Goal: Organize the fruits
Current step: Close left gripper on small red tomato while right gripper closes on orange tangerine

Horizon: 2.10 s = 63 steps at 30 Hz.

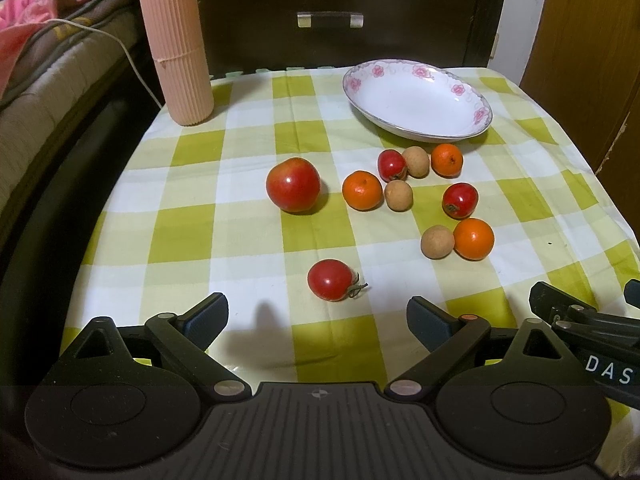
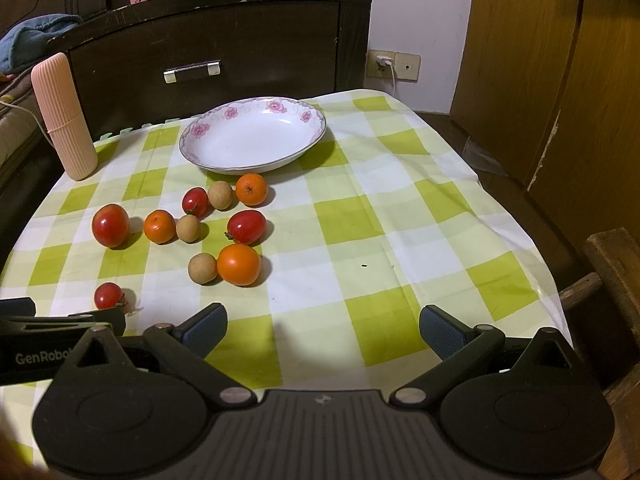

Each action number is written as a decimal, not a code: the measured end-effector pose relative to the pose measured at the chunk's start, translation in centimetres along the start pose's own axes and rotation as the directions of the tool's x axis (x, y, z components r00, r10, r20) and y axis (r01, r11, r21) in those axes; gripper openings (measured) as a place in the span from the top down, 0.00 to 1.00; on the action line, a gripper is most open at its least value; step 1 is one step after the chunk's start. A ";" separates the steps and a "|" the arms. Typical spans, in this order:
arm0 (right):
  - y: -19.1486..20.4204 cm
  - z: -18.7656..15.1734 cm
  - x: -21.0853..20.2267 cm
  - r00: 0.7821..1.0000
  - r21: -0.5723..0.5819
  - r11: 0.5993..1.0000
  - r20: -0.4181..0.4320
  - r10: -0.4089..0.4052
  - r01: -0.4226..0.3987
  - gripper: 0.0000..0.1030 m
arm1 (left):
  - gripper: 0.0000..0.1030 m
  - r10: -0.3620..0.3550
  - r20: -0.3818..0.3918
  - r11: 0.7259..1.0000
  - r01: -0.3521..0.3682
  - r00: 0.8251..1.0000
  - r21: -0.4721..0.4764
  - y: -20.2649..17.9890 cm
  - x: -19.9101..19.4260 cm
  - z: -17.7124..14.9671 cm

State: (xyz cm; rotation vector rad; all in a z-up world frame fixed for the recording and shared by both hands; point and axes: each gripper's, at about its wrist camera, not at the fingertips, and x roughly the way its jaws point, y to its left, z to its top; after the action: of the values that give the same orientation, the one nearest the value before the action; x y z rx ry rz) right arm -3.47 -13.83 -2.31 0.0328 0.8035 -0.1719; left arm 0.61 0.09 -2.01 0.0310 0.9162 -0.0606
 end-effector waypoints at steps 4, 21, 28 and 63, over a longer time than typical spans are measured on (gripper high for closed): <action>0.1 0.2 0.2 1.000 0.000 1.000 -0.011 0.003 -0.003 0.01 | 0.05 -0.001 -0.008 1.000 0.001 1.000 -0.002 0.1 0.2 0.2; 0.8 1.6 1.3 0.995 -0.088 0.992 -0.032 0.092 -0.094 0.12 | 0.07 -0.029 0.020 1.000 0.028 0.999 0.010 0.9 0.6 0.5; 1.1 2.8 2.4 0.986 -0.139 0.977 -0.056 0.156 -0.162 0.24 | 0.16 -0.012 -0.001 0.999 0.012 1.000 0.041 0.6 2.0 0.6; 2.4 3.9 7.9 0.935 -0.222 0.911 -0.158 0.317 -0.346 0.69 | 0.42 -0.010 0.021 0.998 0.009 1.000 0.068 -0.3 4.4 1.0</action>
State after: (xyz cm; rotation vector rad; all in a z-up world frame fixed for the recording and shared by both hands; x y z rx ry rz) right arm 5.10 -12.97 -5.35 -0.0563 0.9211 0.2573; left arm 4.02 -0.43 -4.87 0.0885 0.8931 -0.1006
